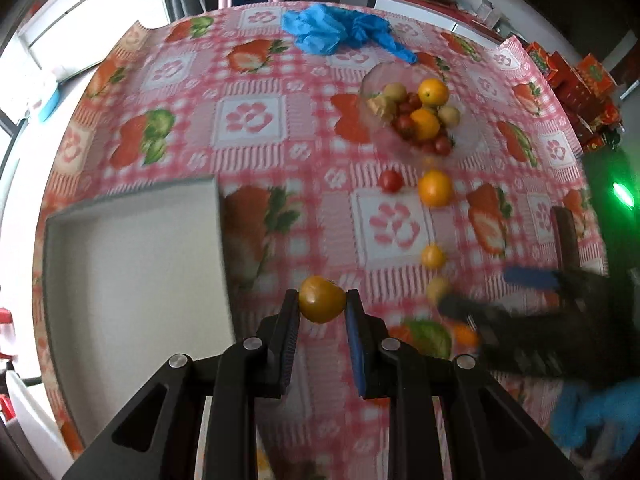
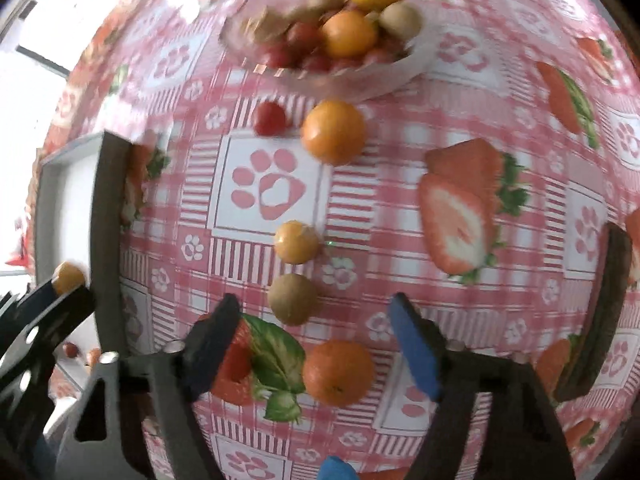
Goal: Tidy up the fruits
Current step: 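Grasp a brown kiwi with the right tool, then carry the yellow tomato and kiwi over the tray and open both tools, then move both open tools away from the tray toward the loose fruit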
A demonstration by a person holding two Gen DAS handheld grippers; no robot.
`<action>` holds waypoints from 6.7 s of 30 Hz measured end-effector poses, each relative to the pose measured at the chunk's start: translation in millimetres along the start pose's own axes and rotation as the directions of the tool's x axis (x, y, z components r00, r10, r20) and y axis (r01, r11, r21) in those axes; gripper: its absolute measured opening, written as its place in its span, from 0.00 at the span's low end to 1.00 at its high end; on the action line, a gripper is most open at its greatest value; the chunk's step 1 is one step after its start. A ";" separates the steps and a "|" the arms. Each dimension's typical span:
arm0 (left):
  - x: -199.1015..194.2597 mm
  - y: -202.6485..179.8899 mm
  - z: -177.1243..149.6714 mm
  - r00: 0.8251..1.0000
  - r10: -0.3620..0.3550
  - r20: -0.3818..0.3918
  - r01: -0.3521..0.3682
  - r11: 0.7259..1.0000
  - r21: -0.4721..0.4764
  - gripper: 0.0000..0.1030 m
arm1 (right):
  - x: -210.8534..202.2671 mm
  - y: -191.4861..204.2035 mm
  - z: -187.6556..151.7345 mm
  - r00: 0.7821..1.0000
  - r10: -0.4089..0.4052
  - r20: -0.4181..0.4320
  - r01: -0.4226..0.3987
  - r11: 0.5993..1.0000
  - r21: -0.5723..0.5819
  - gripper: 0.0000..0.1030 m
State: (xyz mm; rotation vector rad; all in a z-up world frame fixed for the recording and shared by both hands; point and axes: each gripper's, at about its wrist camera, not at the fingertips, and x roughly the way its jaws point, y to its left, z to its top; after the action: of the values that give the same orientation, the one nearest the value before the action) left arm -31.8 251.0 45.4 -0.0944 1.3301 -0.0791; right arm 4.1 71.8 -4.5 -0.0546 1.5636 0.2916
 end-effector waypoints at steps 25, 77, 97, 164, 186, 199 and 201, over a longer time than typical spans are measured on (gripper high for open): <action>-48.8 89.3 -82.8 0.994 0.103 -0.030 -0.106 0.988 -0.113 0.24 | -34.0 58.0 -36.4 0.995 0.094 0.020 -0.095 0.994 0.058 0.27; -60.5 157.5 -133.2 0.993 0.098 -0.063 -0.109 0.977 -0.186 0.24 | -26.5 193.3 -64.9 0.985 0.157 -0.077 -0.167 0.973 -0.162 0.27; -48.5 159.0 -130.3 0.993 0.086 -0.076 -0.099 0.979 -0.178 0.24 | -12.1 227.0 -57.9 0.982 0.162 -0.096 -0.179 0.962 -0.206 0.27; -25.3 82.4 -112.2 0.983 0.093 -0.161 -0.099 0.995 -0.028 0.82 | -1.8 93.3 -84.9 0.989 0.097 -0.115 -0.086 0.992 0.096 1.00; -8.0 2.4 -91.0 0.981 0.084 -0.177 -0.064 0.991 0.119 0.82 | -23.3 -33.3 -105.4 0.986 0.117 -0.122 -0.081 0.960 0.268 1.00; 11.7 -42.2 -82.6 0.973 0.093 -0.211 -0.058 0.984 0.169 0.82 | -14.4 -120.2 -149.4 0.983 0.074 -0.166 -0.015 0.943 0.332 1.00; 16.1 -51.4 -79.3 0.972 0.095 -0.216 -0.057 0.983 0.173 0.82 | -12.7 -132.6 -155.1 0.984 0.049 -0.173 0.010 0.946 0.325 1.00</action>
State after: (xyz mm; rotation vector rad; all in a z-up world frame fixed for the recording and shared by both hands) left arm -105.2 196.2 17.1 0.1105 1.5455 -0.1384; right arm -118.1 -91.8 -13.8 0.1977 1.7747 0.0409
